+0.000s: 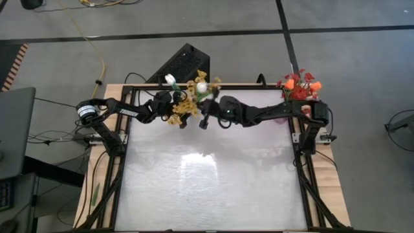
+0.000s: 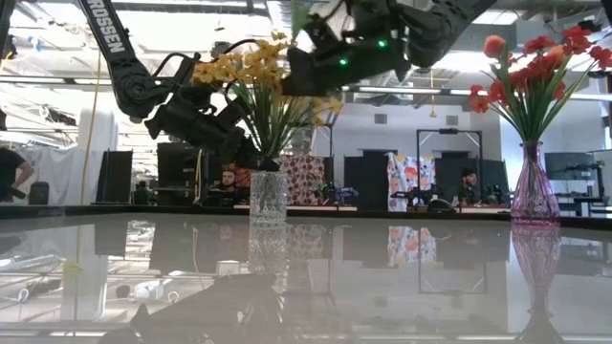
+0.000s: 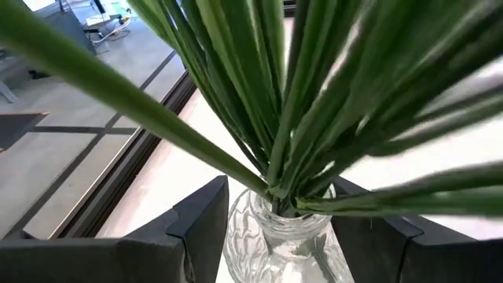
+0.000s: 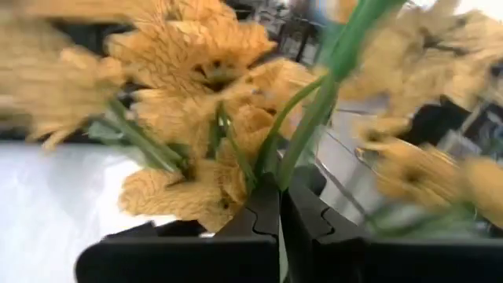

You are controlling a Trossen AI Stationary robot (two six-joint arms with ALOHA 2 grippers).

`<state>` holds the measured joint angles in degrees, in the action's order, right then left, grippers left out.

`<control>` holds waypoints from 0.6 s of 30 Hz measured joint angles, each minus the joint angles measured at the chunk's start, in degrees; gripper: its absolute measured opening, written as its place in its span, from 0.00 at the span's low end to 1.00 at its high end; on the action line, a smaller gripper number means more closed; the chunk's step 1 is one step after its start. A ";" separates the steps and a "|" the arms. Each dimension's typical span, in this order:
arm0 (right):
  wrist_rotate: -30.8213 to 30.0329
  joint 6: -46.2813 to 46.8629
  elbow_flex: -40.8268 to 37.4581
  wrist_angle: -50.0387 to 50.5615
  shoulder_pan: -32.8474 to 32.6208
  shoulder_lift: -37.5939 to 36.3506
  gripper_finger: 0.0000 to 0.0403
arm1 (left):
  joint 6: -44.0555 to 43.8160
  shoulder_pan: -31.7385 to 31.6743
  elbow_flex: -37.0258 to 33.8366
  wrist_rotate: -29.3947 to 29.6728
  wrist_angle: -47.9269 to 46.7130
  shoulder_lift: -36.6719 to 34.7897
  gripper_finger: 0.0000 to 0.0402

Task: Sort flowers into vase by color
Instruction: Put the white tulip into the transparent vase

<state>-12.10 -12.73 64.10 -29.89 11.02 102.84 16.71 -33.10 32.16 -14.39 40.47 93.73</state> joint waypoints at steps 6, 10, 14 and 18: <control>0.49 -5.38 6.04 7.44 -2.42 2.65 0.06 | -0.04 0.03 0.00 0.02 -0.12 0.02 0.51; 0.38 -2.16 7.42 10.35 -1.73 2.53 0.06 | 0.05 0.04 0.00 -0.02 -0.26 0.04 0.51; 0.40 5.02 7.42 13.67 0.68 2.63 0.06 | 0.55 0.04 0.00 -0.07 -0.26 0.04 0.51; 0.51 8.26 7.42 15.04 2.40 2.60 0.06 | 0.54 0.04 0.00 -0.09 -0.31 0.04 0.51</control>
<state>-11.59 -4.46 71.53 -14.84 13.42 105.45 17.25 -33.06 32.16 -14.48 40.16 93.78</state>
